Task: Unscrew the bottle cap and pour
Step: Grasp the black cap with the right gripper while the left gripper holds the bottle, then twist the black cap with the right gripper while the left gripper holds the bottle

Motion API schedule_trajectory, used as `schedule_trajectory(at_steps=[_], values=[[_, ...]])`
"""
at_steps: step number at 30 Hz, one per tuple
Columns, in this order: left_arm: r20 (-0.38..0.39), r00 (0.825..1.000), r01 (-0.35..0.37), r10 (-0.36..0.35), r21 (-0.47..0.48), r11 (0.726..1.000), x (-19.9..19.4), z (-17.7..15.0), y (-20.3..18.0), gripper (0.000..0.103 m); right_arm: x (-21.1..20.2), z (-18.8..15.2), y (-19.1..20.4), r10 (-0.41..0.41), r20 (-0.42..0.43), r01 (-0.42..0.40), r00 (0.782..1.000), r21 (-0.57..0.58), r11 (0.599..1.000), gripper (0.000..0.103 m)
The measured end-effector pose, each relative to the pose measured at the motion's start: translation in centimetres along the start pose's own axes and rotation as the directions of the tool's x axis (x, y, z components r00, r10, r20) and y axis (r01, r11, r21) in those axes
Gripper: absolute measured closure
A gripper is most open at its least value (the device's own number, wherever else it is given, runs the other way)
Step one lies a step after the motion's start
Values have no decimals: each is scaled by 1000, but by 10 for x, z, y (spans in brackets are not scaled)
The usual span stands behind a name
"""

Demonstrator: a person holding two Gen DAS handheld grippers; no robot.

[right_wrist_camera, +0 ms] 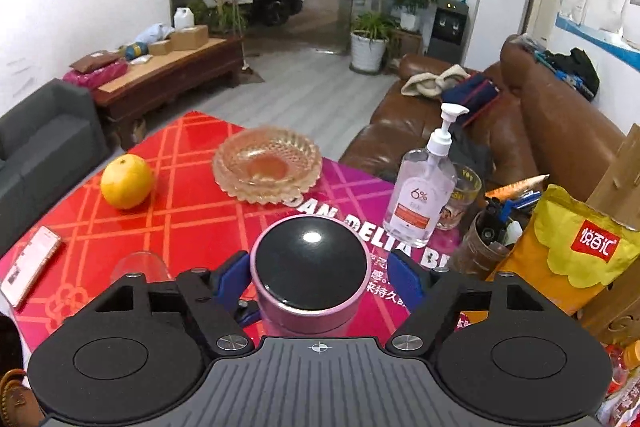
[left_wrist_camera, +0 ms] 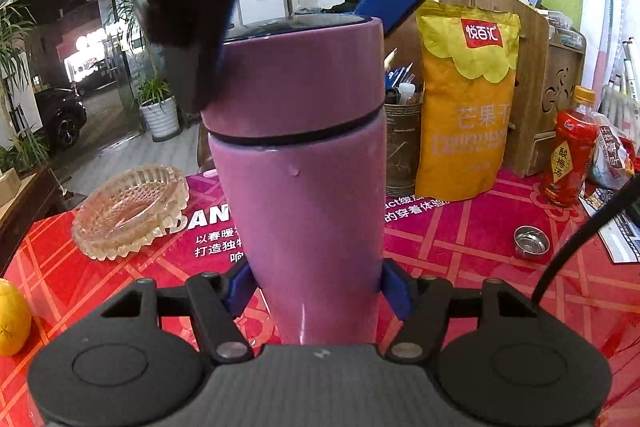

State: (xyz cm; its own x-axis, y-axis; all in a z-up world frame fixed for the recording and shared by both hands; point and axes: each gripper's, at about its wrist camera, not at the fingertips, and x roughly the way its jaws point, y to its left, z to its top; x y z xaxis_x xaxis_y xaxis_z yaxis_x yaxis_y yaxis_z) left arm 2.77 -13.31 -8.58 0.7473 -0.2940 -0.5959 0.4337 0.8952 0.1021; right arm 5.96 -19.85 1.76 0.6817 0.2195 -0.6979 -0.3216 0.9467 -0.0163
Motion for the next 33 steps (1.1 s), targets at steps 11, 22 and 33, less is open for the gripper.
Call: schedule_trajectory(at_steps=[11,22,33], values=[[-13,1000,14,-14,-14,1000,3,-1,4,36,-3,1,-17,137,-7,-136,991,-170,976,39],[-26,999,18,-19,-29,999,4,-9,7,36,-6,2,-16,176,16,-169,984,-199,965,38],[-31,999,23,-24,-17,1000,1,-17,10,36,-9,6,2,37,-14,-38,999,-44,998,35]])
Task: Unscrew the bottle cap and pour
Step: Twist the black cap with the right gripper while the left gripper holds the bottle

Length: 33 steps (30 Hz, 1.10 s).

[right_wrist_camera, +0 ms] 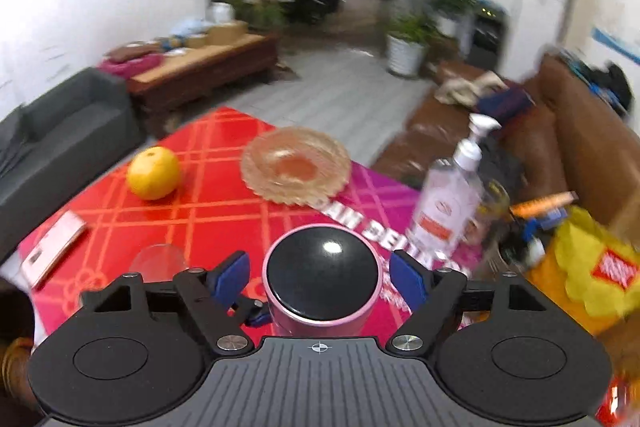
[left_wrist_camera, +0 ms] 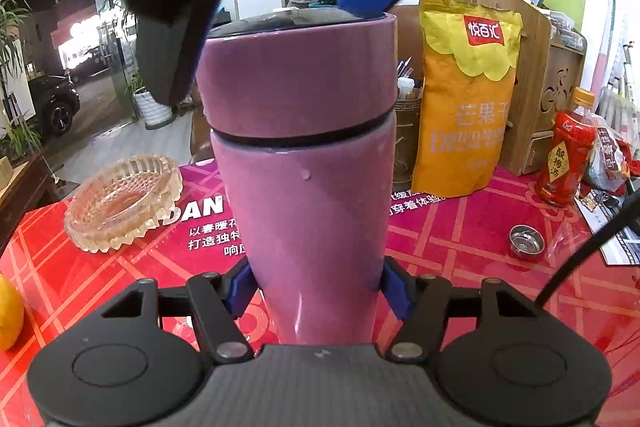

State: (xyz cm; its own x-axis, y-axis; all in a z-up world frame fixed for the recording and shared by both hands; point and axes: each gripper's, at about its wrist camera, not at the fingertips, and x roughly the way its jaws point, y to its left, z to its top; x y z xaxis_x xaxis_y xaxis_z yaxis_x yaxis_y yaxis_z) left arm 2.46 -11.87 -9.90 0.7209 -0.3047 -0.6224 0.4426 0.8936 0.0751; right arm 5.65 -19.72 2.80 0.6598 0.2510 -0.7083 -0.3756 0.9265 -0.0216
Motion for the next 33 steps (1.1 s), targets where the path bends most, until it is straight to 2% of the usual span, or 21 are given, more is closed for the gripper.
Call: schedule_trajectory(at_steps=[2,5,12,17,19,20,21,24,26,29,30,33], values=[[-1,1000,2,-2,3,1000,-1,0,2,36,-1,0,2,-25,-11,25,1000,17,1000,39],[1,1000,2,-2,11,1000,-7,0,6,36,-1,0,-1,0,-12,0,1000,-16,1000,39],[-1,1000,7,-7,13,1000,-2,8,2,36,1,2,-12,117,-18,-119,993,-149,982,39],[-6,1000,8,-8,5,1000,-3,9,4,36,2,3,-20,201,-33,-203,979,-242,949,39],[-7,1000,10,-10,4,1000,-3,10,4,36,2,4,-23,234,-41,-236,971,-279,931,35],[-7,1000,11,-11,4,1000,-3,10,4,36,2,4,-23,233,-40,-235,972,-266,935,27],[-6,1000,11,-11,5,1000,-4,10,4,36,2,5,-21,211,-35,-213,977,-225,951,24],[-6,1000,11,-11,9,1000,-3,10,3,36,2,10,-14,151,-49,-157,987,-124,980,24],[-7,1000,11,-11,10,1000,-2,12,3,36,4,15,-6,102,-74,-109,992,-96,989,24],[-8,1000,11,-11,10,1000,0,14,1,36,8,17,6,14,-104,-26,994,-118,993,28],[-8,1000,11,-11,11,1000,1,14,1,36,8,17,9,7,-100,-19,995,-127,992,38],[-7,1000,12,-12,16,1000,1,14,0,36,7,17,8,9,-98,-22,995,-129,991,38]])
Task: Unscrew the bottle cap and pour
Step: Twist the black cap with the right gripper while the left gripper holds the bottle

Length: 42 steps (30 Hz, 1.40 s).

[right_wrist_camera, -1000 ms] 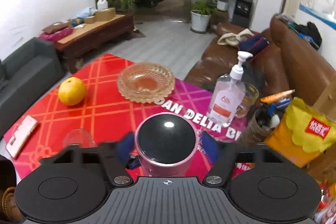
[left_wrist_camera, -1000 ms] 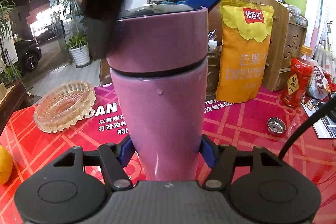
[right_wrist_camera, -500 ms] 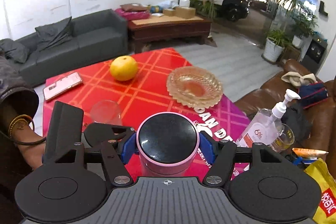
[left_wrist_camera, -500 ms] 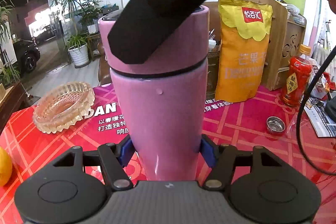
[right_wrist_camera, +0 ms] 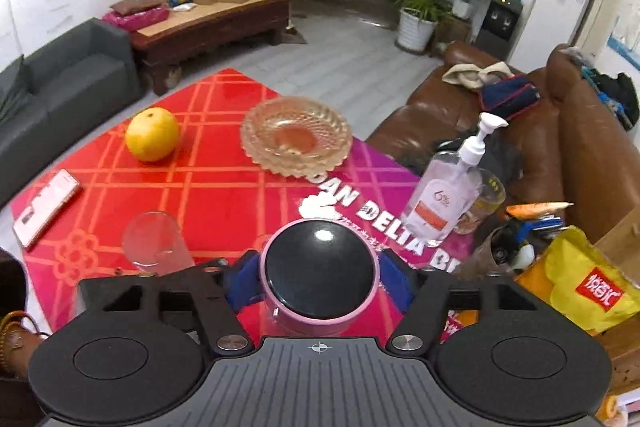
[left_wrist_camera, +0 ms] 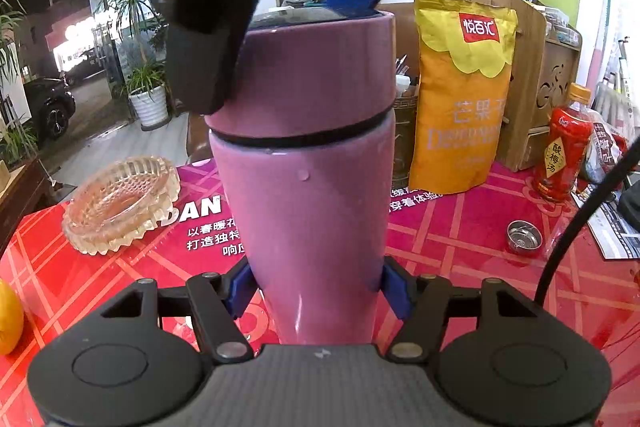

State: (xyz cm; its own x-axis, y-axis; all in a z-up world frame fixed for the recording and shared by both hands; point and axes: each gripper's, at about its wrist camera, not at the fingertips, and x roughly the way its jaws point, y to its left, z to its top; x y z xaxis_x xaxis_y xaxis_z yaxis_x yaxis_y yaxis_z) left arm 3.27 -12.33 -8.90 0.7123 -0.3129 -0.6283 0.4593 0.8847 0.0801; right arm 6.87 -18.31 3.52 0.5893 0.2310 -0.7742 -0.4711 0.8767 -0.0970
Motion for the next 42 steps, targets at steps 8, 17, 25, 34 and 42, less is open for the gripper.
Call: schedule_trajectory(at_steps=[8,17,25,34,42], values=[[-3,1000,1,-1,-8,1000,1,-1,0,36,-3,0,-4,19,2,-19,1000,3,1000,38],[-10,1000,2,-2,-13,1000,2,0,0,36,-7,-1,-8,41,5,-41,999,6,999,30],[-13,1000,-3,3,-15,1000,4,1,-1,36,-7,-3,-8,42,-13,-41,999,62,997,27],[-26,1000,-6,5,-23,1000,6,0,-5,36,-6,-14,-19,87,45,-88,995,17,996,39],[-33,999,-6,4,-41,999,8,0,-3,37,-5,-11,-20,102,24,-104,994,52,993,39]])
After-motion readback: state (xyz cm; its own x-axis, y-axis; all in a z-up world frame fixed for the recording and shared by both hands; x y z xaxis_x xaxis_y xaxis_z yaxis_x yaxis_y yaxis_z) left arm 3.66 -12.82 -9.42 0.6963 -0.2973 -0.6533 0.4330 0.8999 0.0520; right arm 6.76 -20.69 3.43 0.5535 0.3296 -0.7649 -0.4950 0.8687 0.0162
